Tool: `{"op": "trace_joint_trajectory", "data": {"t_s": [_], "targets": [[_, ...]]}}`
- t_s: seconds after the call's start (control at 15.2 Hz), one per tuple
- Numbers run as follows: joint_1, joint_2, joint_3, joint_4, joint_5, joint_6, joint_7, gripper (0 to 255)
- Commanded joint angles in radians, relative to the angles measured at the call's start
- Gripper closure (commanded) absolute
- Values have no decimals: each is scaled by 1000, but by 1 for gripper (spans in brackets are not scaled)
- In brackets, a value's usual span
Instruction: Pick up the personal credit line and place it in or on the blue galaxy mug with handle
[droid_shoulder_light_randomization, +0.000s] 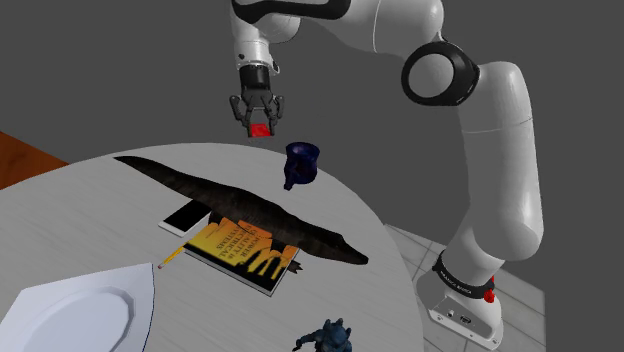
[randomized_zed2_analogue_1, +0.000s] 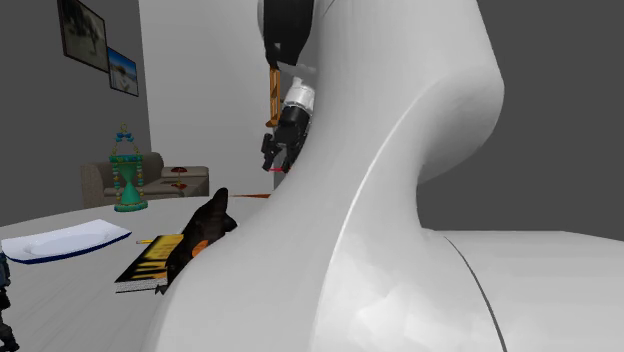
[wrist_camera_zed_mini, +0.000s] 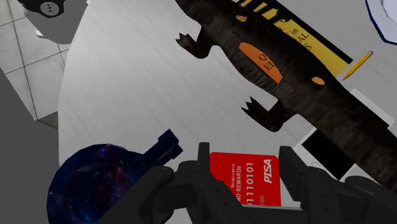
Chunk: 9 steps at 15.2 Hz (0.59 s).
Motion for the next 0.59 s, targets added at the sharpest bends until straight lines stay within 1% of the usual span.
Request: {"op": "trace_joint_trajectory", "data": {"t_s": [0.0,0.26,0.53], "targets": [[-27,-101,-10,-150,-2,36,-47,255],[-73,-245,-34,-349,-14,68,-130,255],[-116,-366,-63,-503,-34,79,-209,255]]}}
